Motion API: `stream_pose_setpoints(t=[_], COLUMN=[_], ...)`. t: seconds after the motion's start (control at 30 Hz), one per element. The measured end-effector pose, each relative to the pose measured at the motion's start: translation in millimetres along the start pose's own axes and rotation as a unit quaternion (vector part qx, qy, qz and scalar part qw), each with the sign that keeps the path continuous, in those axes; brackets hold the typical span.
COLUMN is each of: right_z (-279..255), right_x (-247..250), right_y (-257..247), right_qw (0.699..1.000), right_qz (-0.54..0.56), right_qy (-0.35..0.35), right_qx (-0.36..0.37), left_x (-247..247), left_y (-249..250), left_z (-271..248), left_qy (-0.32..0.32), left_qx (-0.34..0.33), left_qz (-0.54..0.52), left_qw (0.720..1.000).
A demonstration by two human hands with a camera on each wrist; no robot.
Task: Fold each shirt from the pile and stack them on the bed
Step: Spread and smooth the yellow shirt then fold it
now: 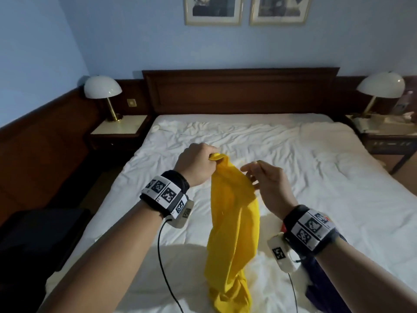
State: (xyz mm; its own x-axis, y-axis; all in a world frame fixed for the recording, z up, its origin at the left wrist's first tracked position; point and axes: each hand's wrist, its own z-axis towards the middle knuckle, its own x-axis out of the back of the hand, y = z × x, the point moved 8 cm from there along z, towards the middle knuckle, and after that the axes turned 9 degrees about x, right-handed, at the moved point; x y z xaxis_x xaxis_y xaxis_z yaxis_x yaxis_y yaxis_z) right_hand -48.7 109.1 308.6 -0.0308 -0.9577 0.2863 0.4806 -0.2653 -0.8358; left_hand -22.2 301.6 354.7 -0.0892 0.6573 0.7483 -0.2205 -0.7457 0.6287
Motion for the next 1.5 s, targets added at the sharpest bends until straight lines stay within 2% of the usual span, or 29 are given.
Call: stream_pose_setpoints(t=[0.07,0.17,0.27,0.33,0.4,0.47,0.53,0.57,0.6,0.67,0.73,0.8,0.9,0.93,1.0,1.07,1.13,1.17,1.23,1.33,1.5], right_z=[7.7,19.6,32.0,41.2,49.3,55.4,57.9,57.8,56.3,50.9,44.8,36.2,23.9,25.5,37.2,48.7,54.3,55.5,58.8,64.8,70.6], right_x=[4.3,0.5,3.0,11.8,27.1,43.1,51.0,51.9,51.9,53.9,55.7,49.2,5.3,-3.3,-1.0,12.9,23.5,27.5,33.6,50.8,105.9], right_y=[-14.3,-29.7,-31.0,-25.9,-19.5,-13.6,-8.0,-5.5,-2.3,4.5,10.0,8.9,2.5,-1.2,-12.8,-11.4,-8.2,-8.8,-3.1,11.1,28.9], right_qw=[0.999,0.995,0.990,0.991,0.996,0.994,0.993,0.993,0.993,0.991,0.983,0.977,0.967,0.966,0.976,0.984,0.987,0.987,0.986,0.978,0.946], right_qz=[0.042,-0.047,-0.088,-0.090,-0.054,-0.048,-0.060,-0.063,-0.070,-0.100,-0.170,-0.211,-0.200,-0.199,-0.179,-0.158,-0.144,-0.142,-0.138,-0.128,-0.166], right_qy=[-0.017,-0.056,-0.033,-0.006,0.041,0.088,0.103,0.099,0.093,0.084,0.067,0.019,-0.142,-0.144,-0.065,0.010,0.046,0.061,0.096,0.164,0.256], right_qx=[0.014,0.065,0.104,0.098,0.060,0.035,0.020,0.012,0.007,-0.005,-0.005,0.021,0.070,0.083,0.102,0.082,0.055,0.044,0.017,-0.026,-0.107], left_x=[-0.6,-6.9,-0.1,7.6,6.7,-2.5,-2.2,3.8,11.0,22.2,20.7,9.7,-17.1,-22.4,-26.1,-28.2,-37.3,-44.7,-61.3,-87.1,-102.9], left_y=[0.6,29.2,49.0,46.0,43.9,34.9,14.4,2.6,-11.0,-38.7,-49.5,-27.8,21.8,29.8,31.4,18.3,-6.7,-22.4,-66.3,-137.2,-231.1], left_z=[6.1,8.6,12.0,17.0,19.9,21.7,25.4,29.3,33.0,38.4,37.3,32.4,24.1,24.8,29.6,34.2,37.9,37.4,33.5,15.3,-17.7], left_qy=[-0.023,-0.045,0.014,0.045,0.004,-0.053,-0.036,-0.005,0.028,0.078,0.089,0.064,-0.014,-0.028,-0.036,-0.019,0.004,0.008,-0.006,-0.065,-0.111], left_qx=[0.011,-0.013,-0.026,-0.024,-0.038,-0.042,-0.032,-0.022,-0.004,0.061,0.109,0.067,-0.054,-0.071,-0.068,-0.050,-0.024,0.011,0.120,0.265,0.374], left_qz=[-0.060,-0.124,-0.167,-0.179,-0.152,-0.061,0.066,0.083,0.059,-0.062,-0.170,-0.202,-0.184,-0.189,-0.214,-0.191,-0.055,0.036,0.161,0.207,0.238], left_qw=[0.998,0.991,0.986,0.983,0.988,0.996,0.997,0.996,0.998,0.993,0.975,0.975,0.981,0.979,0.974,0.980,0.998,0.999,0.980,0.940,0.890])
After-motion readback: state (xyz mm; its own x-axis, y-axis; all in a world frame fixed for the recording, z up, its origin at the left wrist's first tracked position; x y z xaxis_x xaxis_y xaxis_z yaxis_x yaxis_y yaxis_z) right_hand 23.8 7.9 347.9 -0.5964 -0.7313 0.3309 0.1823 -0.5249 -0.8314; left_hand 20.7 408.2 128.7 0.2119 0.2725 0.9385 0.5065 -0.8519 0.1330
